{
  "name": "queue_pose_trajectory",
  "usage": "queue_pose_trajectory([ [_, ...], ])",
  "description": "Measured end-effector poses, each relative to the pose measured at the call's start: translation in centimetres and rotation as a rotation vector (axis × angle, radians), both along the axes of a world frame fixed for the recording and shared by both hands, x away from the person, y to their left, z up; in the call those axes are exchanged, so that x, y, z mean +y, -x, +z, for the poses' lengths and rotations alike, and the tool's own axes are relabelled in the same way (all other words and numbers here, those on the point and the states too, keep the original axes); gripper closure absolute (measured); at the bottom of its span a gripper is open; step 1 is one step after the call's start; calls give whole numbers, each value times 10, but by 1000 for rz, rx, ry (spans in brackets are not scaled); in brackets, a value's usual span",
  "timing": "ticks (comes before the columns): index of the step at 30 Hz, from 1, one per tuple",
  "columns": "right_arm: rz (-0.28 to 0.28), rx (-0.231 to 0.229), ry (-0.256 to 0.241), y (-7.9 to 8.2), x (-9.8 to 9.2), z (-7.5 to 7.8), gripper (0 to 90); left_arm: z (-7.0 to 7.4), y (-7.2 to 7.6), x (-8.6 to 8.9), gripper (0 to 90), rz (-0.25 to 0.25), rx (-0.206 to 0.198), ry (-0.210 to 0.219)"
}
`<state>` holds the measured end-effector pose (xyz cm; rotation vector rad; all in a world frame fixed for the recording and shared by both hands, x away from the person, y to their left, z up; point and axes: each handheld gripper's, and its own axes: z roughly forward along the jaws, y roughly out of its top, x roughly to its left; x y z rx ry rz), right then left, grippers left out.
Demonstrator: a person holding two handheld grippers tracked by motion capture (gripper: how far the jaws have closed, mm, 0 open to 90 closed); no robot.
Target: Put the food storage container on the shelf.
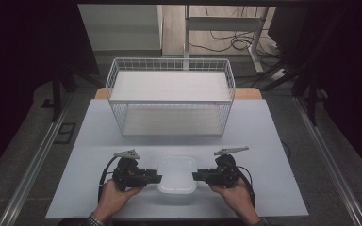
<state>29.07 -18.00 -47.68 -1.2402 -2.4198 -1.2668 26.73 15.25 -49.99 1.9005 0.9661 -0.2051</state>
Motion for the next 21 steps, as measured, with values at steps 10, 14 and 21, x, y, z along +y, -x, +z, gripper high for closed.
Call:
queue_pose_trajectory([
  [10,-71,-134,18,8,1,5,788,1,-2,0,808,82,-45,19],
  [14,-75,-176,8,10,2,13,789,9,-2,0,808,95,-78,6],
  [21,-67,-239,7,7,6,26,788,25,-2,1,807,109,-128,-24],
])
